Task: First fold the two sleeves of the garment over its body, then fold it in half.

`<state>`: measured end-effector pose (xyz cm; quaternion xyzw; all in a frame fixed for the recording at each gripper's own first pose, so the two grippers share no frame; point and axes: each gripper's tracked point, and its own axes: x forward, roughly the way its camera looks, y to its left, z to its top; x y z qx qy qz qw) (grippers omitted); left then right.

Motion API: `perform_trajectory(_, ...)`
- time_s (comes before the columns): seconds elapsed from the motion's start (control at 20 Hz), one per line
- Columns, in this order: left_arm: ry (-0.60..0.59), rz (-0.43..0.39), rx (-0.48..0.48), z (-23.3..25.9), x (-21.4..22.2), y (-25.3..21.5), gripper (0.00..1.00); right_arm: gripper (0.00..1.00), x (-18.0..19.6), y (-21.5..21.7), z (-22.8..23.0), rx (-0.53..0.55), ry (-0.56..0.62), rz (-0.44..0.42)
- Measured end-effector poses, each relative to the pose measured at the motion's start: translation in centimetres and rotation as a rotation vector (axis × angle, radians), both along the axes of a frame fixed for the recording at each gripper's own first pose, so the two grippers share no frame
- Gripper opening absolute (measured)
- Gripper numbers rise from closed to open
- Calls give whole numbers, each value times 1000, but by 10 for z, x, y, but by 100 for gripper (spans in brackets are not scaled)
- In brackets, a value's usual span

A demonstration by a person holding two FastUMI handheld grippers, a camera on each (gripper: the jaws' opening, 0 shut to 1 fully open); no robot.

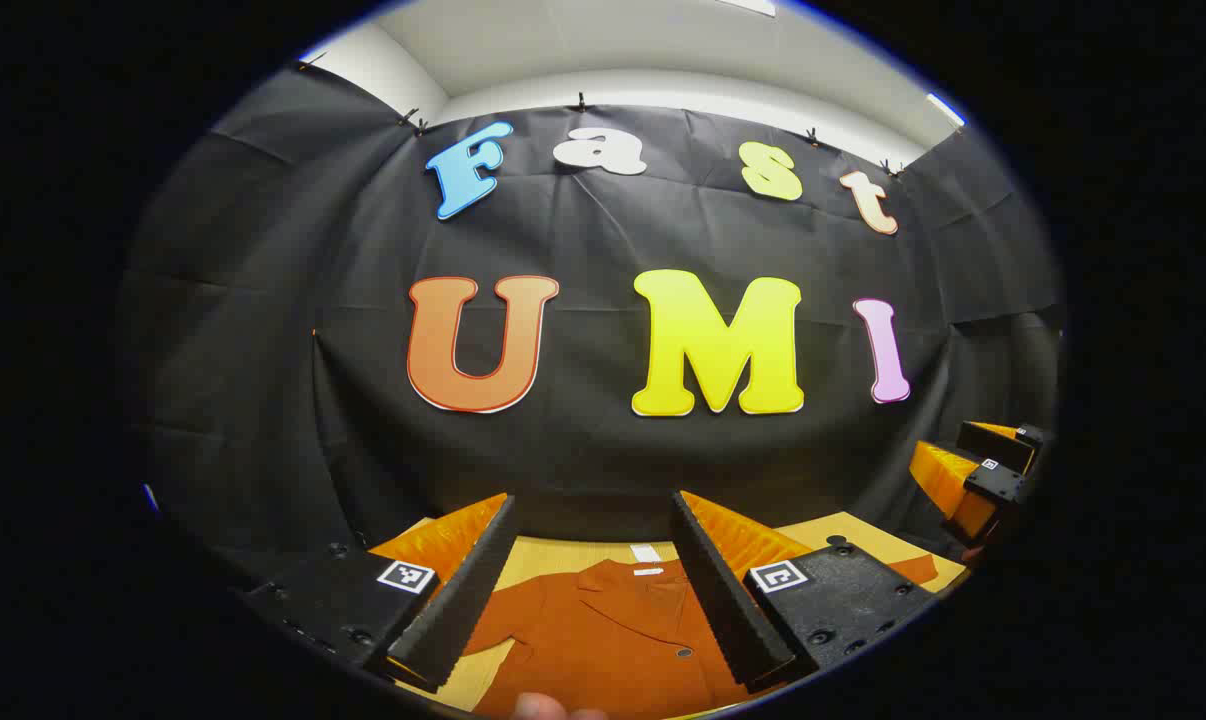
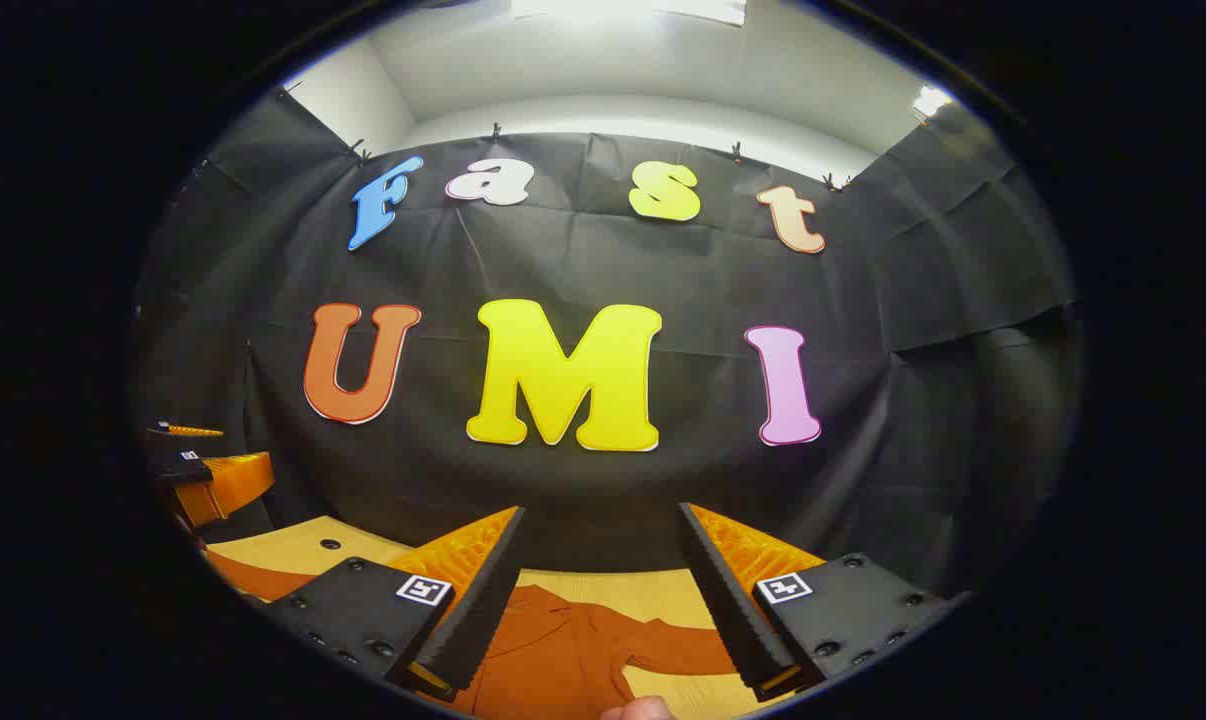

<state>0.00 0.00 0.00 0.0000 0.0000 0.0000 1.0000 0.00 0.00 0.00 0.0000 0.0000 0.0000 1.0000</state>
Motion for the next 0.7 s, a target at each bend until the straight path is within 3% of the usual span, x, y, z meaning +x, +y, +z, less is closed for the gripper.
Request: perform_trajectory(0.7, -18, -6, 5, 6, 11, -2, 98, 95, 10, -3, -4, 4, 15, -10)
